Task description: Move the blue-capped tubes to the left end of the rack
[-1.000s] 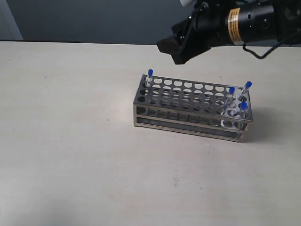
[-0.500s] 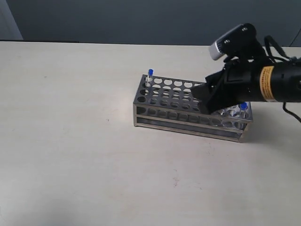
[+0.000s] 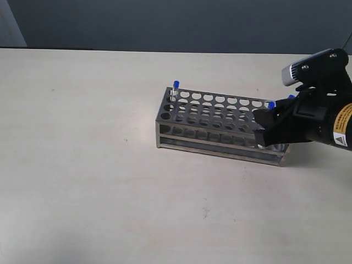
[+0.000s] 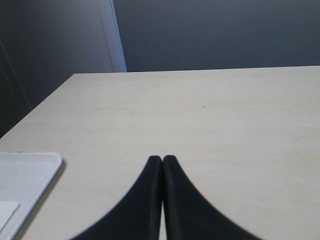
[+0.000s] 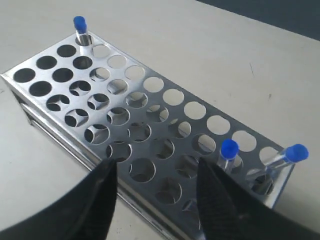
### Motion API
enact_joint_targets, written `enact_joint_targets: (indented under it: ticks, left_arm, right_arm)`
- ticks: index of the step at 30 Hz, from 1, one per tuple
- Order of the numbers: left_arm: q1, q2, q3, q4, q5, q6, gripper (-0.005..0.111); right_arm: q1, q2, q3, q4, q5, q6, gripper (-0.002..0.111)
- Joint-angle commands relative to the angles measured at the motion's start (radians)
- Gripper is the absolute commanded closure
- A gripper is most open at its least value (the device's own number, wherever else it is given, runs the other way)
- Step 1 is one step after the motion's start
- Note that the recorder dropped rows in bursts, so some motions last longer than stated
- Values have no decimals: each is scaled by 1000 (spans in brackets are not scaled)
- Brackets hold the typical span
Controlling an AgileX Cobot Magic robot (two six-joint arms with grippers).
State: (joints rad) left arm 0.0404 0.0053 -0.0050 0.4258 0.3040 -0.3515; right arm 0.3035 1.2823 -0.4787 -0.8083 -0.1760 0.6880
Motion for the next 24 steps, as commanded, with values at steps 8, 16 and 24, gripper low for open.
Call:
enact_joint_targets:
  ticks: [8,16,24]
  left_arm:
    - [-4,-5,2,6,-7,-5,106]
    - [-4,-5,2,6,-7,-5,106]
    - [-4,-5,2,6,-7,-5,106]
  right_arm:
    - [-24,172,-51,89,36,-79,60]
    - [-1,-31,-64,89,176,-37,60]
    - [-29,114,-64,75,141,-96,60]
